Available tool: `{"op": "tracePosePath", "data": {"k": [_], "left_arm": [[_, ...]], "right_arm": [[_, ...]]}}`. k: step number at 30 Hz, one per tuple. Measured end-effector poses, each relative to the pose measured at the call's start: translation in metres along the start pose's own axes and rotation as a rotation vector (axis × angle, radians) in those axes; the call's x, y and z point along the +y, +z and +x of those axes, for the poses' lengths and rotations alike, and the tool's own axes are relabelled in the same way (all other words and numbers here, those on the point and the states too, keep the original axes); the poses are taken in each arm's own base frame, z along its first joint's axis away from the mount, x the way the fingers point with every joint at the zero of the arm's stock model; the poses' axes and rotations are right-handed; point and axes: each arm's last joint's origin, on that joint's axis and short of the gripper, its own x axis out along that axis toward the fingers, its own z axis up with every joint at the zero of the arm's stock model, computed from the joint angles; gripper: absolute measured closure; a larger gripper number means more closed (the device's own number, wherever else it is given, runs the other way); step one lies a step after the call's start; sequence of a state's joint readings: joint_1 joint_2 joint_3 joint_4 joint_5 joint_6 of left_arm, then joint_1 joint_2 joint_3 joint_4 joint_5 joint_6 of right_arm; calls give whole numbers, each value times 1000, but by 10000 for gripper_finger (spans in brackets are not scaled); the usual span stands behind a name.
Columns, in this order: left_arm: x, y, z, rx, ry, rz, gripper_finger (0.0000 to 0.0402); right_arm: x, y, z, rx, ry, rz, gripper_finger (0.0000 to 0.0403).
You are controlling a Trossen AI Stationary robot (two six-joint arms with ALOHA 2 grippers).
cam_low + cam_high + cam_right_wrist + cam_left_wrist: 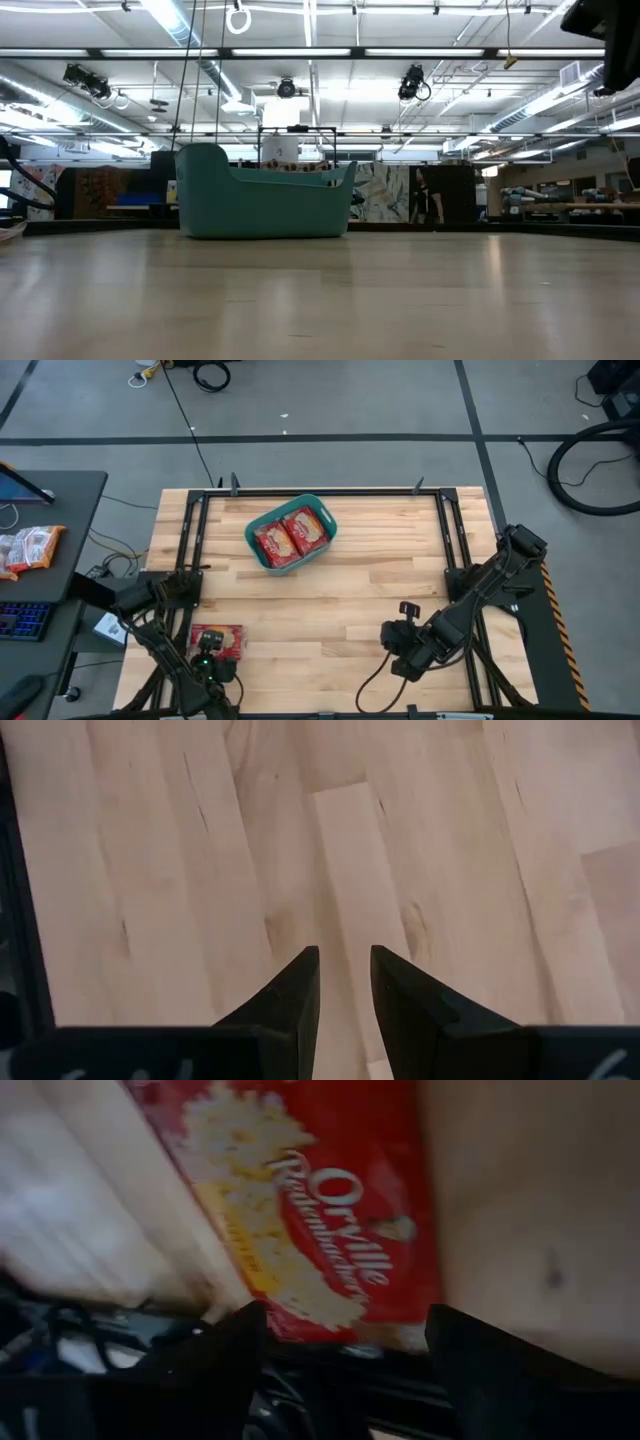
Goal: Sort popcorn bags into baskets
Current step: Put the popcorn bag into the green bin
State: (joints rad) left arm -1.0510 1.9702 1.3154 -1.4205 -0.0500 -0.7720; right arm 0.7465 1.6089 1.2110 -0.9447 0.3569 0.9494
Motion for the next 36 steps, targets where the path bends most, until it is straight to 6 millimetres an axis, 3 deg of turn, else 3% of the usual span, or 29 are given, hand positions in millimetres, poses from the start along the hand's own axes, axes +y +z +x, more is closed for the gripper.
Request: {"op": "tracePosePath", "data": {"k": [7,14,21,36], "left_arm": [[-10,11,8,-80,-10,-178,123],[-1,4,25,-66,127,-441,123],[-9,2,31,-124,90,-386,123],[-18,-16,52,-312,282,-150,130]], "right_arm": [[6,-8,-4,-4,12,72,305],[10,-14,-6,16,32,107,305],[11,-16,-7,54,52,202,305],[15,-22,-9,86,70,299,305]]}}
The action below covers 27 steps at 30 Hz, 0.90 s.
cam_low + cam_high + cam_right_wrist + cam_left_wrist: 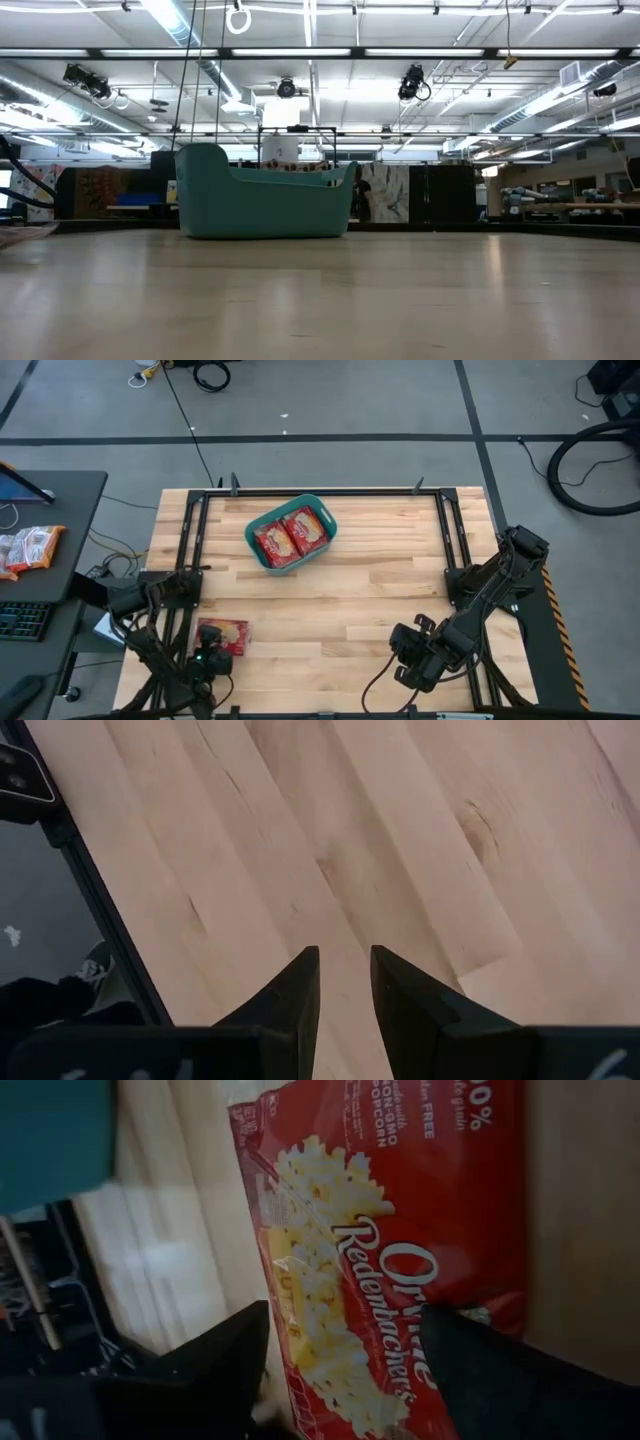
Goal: Sort popcorn bags into baskets
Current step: Put the popcorn bag into the green bin
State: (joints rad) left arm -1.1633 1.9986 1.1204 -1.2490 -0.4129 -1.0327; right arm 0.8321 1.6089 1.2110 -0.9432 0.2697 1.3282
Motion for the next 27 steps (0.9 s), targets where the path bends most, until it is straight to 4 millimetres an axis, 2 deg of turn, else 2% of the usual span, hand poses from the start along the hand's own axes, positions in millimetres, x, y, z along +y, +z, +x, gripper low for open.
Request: {"op": "tracePosePath", "data": {"k": [2,5,11,13,18,22,24,27], "left_arm": [[0,-1,4,-11,17,-3,149],[0,1,7,-16,8,-44,200],[0,12,6,10,-35,-99,354],[2,19,3,24,-51,-118,387],[12,34,-11,19,-47,-17,394],[22,46,-33,-16,-15,45,395],[27,51,-46,-29,-15,28,388],[28,57,-60,-46,-68,-97,366]], "right_arm": [[0,0,0,0,0,10,305],[0,0,0,0,0,35,305],[0,0,0,2,2,36,305],[0,0,0,5,3,33,305],[0,1,0,6,3,34,305],[0,0,0,11,7,38,305],[0,0,0,11,7,40,305],[0,0,0,8,6,57,305]]}}
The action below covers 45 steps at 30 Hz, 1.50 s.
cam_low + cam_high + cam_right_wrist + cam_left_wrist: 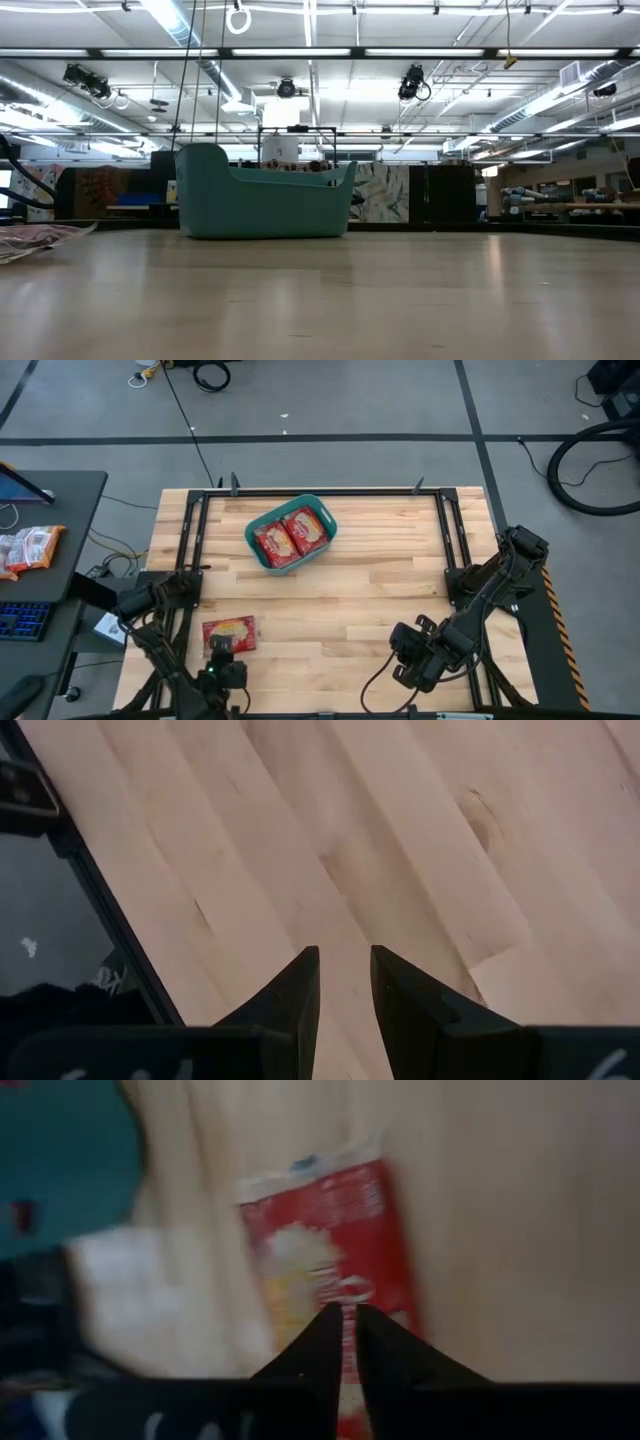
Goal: Sort popcorn bags into baskets
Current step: Put the popcorn bag into the green bin
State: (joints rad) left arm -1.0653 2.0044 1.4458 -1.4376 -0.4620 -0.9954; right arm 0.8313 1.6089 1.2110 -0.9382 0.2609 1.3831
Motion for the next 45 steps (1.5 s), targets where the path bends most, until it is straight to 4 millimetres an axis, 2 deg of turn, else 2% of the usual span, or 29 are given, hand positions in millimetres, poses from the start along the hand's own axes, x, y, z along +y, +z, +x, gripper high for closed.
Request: {"op": "tracePosePath", "data": {"k": [4,8,16,20,24,30,34,37,41,43,45], "left_arm": [[-15,3,-3,-40,-139,-148,322],[-27,2,4,-35,-228,-167,261],[-17,-4,11,-5,-87,-123,135],[-18,-6,16,-3,-84,-114,102],[-17,-16,32,45,-49,-89,97],[-8,-28,64,119,28,-45,116],[-6,-28,76,156,-17,14,153],[-2,-25,81,180,-14,9,205],[6,-22,91,242,23,77,317],[9,-18,89,236,10,129,371],[15,-13,83,199,7,172,380]], "right_arm": [[0,2,0,-60,-11,33,305],[0,2,0,-82,-14,21,305],[0,2,0,-69,-12,-5,305],[0,2,0,-73,-11,5,305],[0,2,0,-77,-12,5,305],[1,1,0,-77,-2,8,305],[2,-2,-1,-77,10,3,305],[3,-3,-2,-76,11,-2,305],[2,-3,-1,-67,10,-9,305],[2,-3,-1,-60,11,-8,305],[2,-3,-1,-54,12,-7,305]]}}
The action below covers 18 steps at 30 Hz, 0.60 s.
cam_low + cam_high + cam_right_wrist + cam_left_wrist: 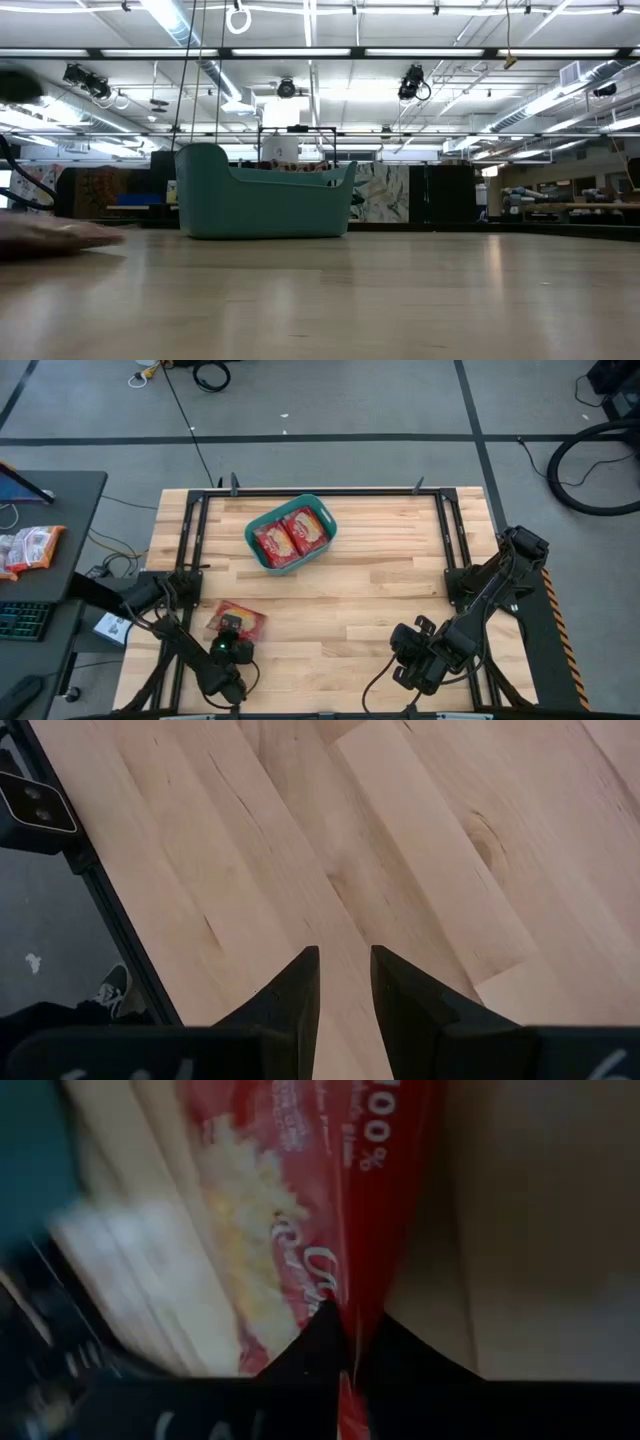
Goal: Sort popcorn bags into baskets
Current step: Put the popcorn bag into the green bin
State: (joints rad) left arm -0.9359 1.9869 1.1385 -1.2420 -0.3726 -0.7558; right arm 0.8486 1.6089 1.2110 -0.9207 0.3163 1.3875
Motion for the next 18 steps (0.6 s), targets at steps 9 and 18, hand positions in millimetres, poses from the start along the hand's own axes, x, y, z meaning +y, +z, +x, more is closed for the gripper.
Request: {"op": "tracePosePath", "data": {"k": [9,18], "left_arm": [[93,-4,-91,-349,302,345,379],[218,-33,-65,-233,407,431,379]], "right_arm": [[0,1,0,-9,-5,25,305],[-15,36,11,-58,-110,-92,305]]}}
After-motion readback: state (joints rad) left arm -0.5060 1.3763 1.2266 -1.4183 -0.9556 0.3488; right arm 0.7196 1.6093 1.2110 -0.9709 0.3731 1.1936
